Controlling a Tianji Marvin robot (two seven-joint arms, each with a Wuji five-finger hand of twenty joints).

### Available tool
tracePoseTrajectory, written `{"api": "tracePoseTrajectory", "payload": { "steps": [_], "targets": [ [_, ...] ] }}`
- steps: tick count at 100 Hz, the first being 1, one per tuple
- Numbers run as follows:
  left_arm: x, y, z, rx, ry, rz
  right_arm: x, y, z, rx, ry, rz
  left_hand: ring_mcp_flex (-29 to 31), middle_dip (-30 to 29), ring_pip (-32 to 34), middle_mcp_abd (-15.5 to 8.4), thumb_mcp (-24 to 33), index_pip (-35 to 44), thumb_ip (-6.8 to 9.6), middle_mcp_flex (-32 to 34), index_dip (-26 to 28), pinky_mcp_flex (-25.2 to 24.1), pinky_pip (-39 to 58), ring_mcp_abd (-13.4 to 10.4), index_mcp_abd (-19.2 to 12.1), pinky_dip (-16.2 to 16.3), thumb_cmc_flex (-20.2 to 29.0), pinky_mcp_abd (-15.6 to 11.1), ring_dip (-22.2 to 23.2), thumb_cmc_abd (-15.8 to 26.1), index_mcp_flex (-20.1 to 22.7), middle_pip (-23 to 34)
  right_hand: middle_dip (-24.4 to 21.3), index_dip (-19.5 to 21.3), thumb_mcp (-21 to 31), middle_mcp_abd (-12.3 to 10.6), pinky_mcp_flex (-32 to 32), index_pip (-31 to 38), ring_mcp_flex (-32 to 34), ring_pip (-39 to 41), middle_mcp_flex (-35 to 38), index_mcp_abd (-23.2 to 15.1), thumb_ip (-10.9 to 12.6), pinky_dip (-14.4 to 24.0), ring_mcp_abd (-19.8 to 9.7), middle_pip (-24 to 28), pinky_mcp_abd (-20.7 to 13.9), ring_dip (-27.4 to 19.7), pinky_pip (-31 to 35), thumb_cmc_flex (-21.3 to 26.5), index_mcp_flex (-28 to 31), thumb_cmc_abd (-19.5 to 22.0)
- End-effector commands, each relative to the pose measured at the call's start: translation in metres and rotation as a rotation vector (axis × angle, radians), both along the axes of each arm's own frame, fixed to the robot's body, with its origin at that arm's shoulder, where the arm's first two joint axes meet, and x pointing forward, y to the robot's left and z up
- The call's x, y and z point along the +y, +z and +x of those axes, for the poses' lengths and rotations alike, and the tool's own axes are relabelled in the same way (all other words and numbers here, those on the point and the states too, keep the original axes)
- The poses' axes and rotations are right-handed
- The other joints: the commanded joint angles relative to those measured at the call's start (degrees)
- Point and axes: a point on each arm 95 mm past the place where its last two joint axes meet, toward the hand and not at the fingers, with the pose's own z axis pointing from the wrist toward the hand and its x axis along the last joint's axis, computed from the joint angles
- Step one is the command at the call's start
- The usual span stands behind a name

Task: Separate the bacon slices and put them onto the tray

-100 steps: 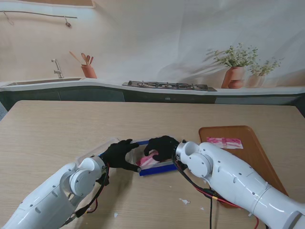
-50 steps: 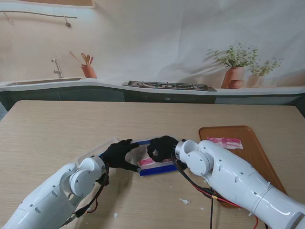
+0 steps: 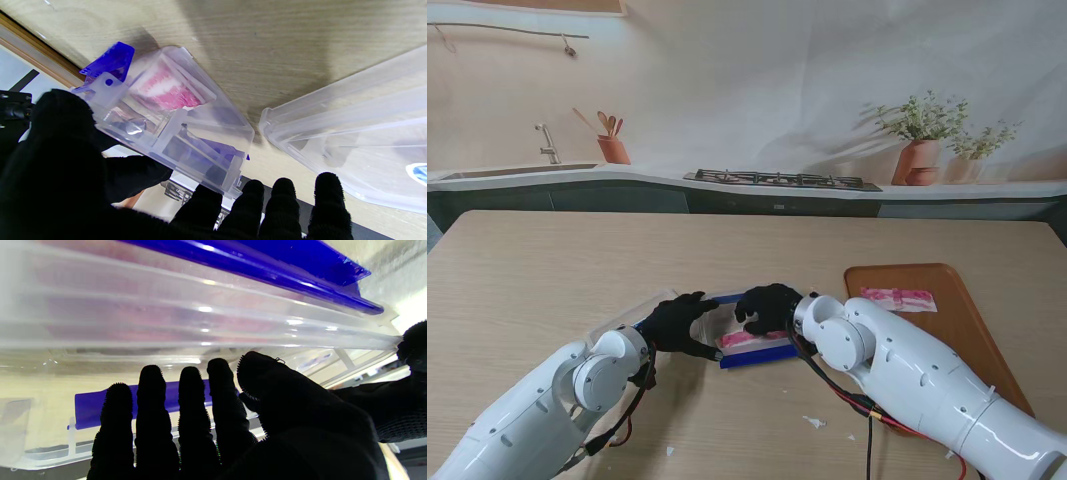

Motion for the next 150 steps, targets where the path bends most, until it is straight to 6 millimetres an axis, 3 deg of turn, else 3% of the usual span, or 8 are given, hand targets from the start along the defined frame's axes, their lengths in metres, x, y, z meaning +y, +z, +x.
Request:
{"api": "tracePoseTrajectory", "payload": {
  "steps": [1, 27, 30, 46, 73, 113, 127, 150],
  "targets": [
    [0.002, -0.013, -0.007, 0.045, -0.008, 0.022, 0.004, -0.005, -0.003, 0.016, 0.002, -0.009, -1.9, -0.1, -1.1, -6.5, 7.0, 0.0, 1.07, 1.2, -0.6, -0.5, -1.8, -0.7, 2.6, 0.9, 5.7, 0.2, -0.5, -0.1, -0.5, 1.7, -0.1, 0.2, 1.0, 0.7, -2.6, -1.7, -1.2, 0.9, -1.5, 1.0, 2.3, 0.7, 0.9, 1.2, 1.1, 0.7, -4.4, -0.9, 0.2, 1.9],
    [0.002, -0.013, -0.007, 0.045, -0.008, 0.023, 0.003, -0.008, -0.005, 0.043, 0.008, -0.035, -1.9, -0.1, -1.1, -6.5, 7.1, 0.0, 1.09, 1.1, -0.6, -0.6, -1.8, -0.8, 2.7, 0.9, 5.8, 0.1, -0.5, -0.1, -0.5, 1.7, 0.0, -3.8, -1.7, 0.4, -3.2, -0.2, -1.7, -0.4, -1.5, 0.4, -0.1, 0.6, 1.0, 1.0, 1.3, 0.0, -5.9, 0.6, 4.9, 2.1],
    [0.002, -0.013, -0.007, 0.045, -0.008, 0.023, 0.003, -0.009, -0.005, 0.047, 0.009, -0.038, -1.9, -0.1, -1.1, -6.5, 7.1, 0.0, 1.09, 1.1, -0.6, -0.5, -1.8, -0.8, 2.7, 0.9, 5.8, 0.1, -0.5, -0.1, -0.5, 1.7, -0.1, -6.9, -2.4, 0.4, -3.1, 2.4, -1.9, -0.6, -1.4, 0.6, -0.3, 0.9, 1.0, 0.6, 1.3, -0.1, -6.3, 0.9, 5.2, 2.1],
    [0.002, -0.013, -0.007, 0.045, -0.01, 0.023, 0.003, -0.011, -0.005, 0.063, 0.003, -0.027, -1.9, -0.1, -1.1, -6.4, 7.1, 0.0, 1.1, 1.2, -0.6, -0.5, -1.9, -0.7, 2.7, 0.9, 5.8, 0.2, -0.5, -0.1, -0.5, 1.8, -0.5, -10.1, -3.6, 0.2, -3.2, 10.0, -2.0, -0.8, -1.6, 0.7, -1.3, 1.2, 0.8, -0.2, 1.3, -0.2, -7.1, 1.6, 7.7, 1.4],
    [0.002, -0.014, -0.007, 0.048, -0.009, 0.024, 0.001, -0.006, -0.009, 0.037, 0.001, 0.003, -1.9, -0.1, -1.1, -6.4, 7.0, -0.1, 1.09, 1.1, -0.6, -0.6, -1.9, -0.7, 2.8, 0.9, 5.8, 0.2, -0.5, -0.1, -0.5, 1.7, -0.6, -5.2, -4.7, -0.2, -3.0, 21.2, -1.8, -0.9, -1.6, -3.1, -2.3, 1.3, 0.4, -0.1, 1.4, -0.2, -7.3, 2.1, 7.1, -0.4],
    [0.001, -0.014, -0.007, 0.047, -0.008, 0.024, -0.002, 0.001, -0.014, 0.058, -0.008, 0.048, -1.9, -0.1, -1.2, -6.4, 7.1, -0.1, 1.08, 1.1, -0.6, -0.5, -1.9, -0.7, 2.8, 0.9, 5.8, 0.1, -0.5, -0.1, -0.5, 1.7, -1.1, -1.2, -5.2, 0.5, -2.7, 27.4, -0.8, -1.5, 0.2, -5.1, -2.4, 1.1, 1.0, -0.9, 1.7, -0.6, -7.9, 2.2, 7.3, -2.2],
    [0.001, -0.014, -0.007, 0.047, -0.008, 0.023, -0.003, 0.003, -0.015, 0.082, 0.001, 0.046, -1.9, -0.1, -1.1, -6.4, 7.1, -0.1, 1.07, 1.1, -0.6, -0.5, -1.9, -0.7, 2.7, 0.9, 5.7, 0.1, -0.5, -0.1, -0.5, 1.8, -1.2, 2.0, -4.1, 0.9, -0.6, 25.7, 6.5, -0.7, 7.5, -5.4, -2.6, 0.8, 1.7, -1.5, 3.0, -0.4, -8.3, 0.8, 3.2, -3.7],
    [0.002, -0.014, -0.007, 0.047, -0.007, 0.024, -0.004, 0.004, -0.015, 0.095, 0.022, 0.026, -1.9, -0.2, -1.2, -6.4, 7.1, -0.1, 1.08, 1.1, -0.6, -0.5, -2.0, -0.7, 2.8, 0.9, 5.8, 0.1, -0.5, -0.1, -0.5, 1.7, 2.4, 3.5, -0.5, -1.6, 2.3, 22.0, 14.6, 5.0, 13.3, -5.7, -3.2, 0.7, 0.9, 5.5, 4.1, 2.0, -5.9, 0.3, -0.1, -5.9]
  ]
}}
